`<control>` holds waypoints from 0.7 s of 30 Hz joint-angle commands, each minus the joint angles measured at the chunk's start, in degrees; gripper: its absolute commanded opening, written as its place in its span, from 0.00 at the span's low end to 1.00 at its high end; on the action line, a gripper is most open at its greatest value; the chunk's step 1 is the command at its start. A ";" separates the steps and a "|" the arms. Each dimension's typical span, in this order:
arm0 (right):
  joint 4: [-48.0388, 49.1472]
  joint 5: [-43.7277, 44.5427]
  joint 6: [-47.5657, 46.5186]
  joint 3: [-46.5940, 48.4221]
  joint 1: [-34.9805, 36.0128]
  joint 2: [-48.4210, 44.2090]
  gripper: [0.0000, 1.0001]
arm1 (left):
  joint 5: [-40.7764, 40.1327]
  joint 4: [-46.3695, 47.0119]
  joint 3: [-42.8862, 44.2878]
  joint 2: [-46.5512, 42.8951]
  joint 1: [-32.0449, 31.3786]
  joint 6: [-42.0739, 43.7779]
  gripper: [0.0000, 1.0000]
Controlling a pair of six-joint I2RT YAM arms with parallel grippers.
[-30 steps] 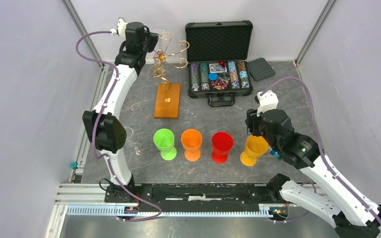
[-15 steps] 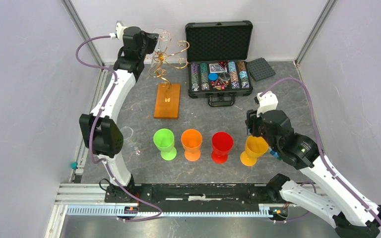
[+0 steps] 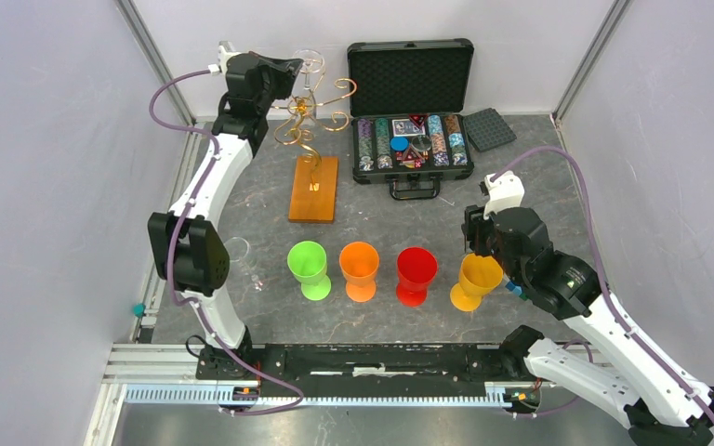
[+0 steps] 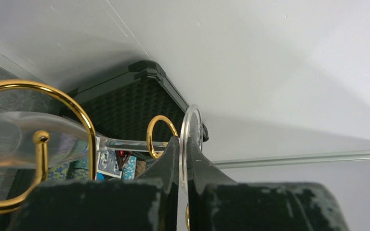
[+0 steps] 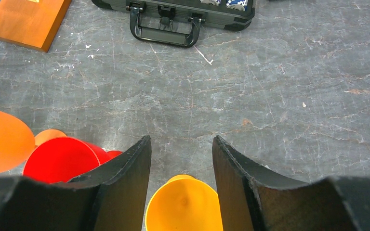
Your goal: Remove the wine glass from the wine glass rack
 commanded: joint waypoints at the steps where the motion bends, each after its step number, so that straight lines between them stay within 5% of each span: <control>1: 2.11 1.11 0.29 -0.15 0.22 -0.58 0.55 | 4.36 4.25 0.04 -4.52 1.09 -2.82 0.02; 5: 2.14 1.00 0.41 -0.10 0.22 -0.86 0.55 | 13.34 3.87 3.11 -2.23 3.56 -2.98 0.02; 21: 2.29 0.98 0.76 0.34 0.22 -0.83 0.55 | 17.75 2.76 10.77 6.19 4.18 -3.43 0.02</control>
